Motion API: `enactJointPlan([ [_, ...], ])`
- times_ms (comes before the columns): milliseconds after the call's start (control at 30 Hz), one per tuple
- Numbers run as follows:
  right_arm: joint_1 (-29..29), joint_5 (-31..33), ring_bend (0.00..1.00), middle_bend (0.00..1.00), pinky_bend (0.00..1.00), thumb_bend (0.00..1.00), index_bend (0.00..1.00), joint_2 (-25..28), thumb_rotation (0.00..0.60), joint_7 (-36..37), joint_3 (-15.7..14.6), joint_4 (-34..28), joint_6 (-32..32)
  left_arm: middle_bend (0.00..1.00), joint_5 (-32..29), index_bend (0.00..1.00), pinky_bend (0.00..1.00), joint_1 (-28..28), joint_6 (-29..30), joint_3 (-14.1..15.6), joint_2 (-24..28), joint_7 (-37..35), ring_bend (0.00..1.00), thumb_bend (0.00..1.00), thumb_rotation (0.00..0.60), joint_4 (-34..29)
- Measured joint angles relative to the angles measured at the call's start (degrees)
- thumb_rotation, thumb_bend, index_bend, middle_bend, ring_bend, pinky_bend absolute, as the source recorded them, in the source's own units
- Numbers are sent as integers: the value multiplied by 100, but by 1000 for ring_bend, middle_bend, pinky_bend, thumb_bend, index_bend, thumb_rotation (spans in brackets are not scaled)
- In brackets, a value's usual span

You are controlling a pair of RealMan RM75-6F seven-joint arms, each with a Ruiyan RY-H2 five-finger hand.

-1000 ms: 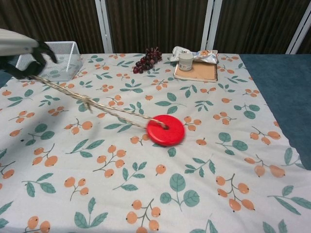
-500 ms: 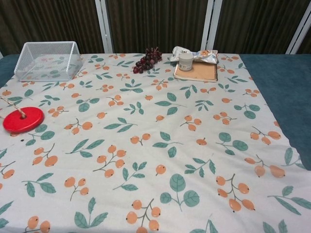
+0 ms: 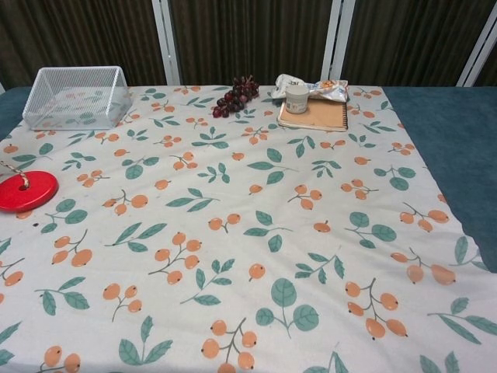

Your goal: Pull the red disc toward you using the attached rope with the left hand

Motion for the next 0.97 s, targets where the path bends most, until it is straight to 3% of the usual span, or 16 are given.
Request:
enactJointPlan([
  [67, -10, -2, 0, 0, 0, 293, 0, -6, 600, 13, -10, 10, 10, 2, -69, 65, 58, -57, -313, 42, -73, 43, 0, 454, 600, 39],
  [133, -21, 17, 0, 0, 0, 293, 0, 0, 600, 25, -10, 25, 16, 0, -197, 0, 50, -99, -607, 71, -147, 89, 0, 408, 600, 85],
  [233, -36, 45, 0, 0, 0, 293, 0, 20, 600, 41, 3, 37, 35, 0, -334, 0, 49, -110, -835, 88, -257, 137, 0, 400, 600, 176],
  [533, -37, 34, 0, 0, 0, 293, 0, 25, 600, 41, 11, 8, 72, 0, -125, 0, 43, 320, -239, 118, -129, -174, 0, 408, 600, -47],
  [733, -78, 26, 0, 0, 0, 293, 0, 89, 600, 90, 5, -74, 124, 0, 515, 0, 43, 959, 823, 326, -113, -455, 0, 447, 600, -352],
  [967, -67, -109, 0, 0, 0, 294, 0, 78, 600, 34, -50, -131, 148, 0, 1715, 0, 43, 2096, 2193, 921, -636, -628, 0, 448, 600, -190],
])
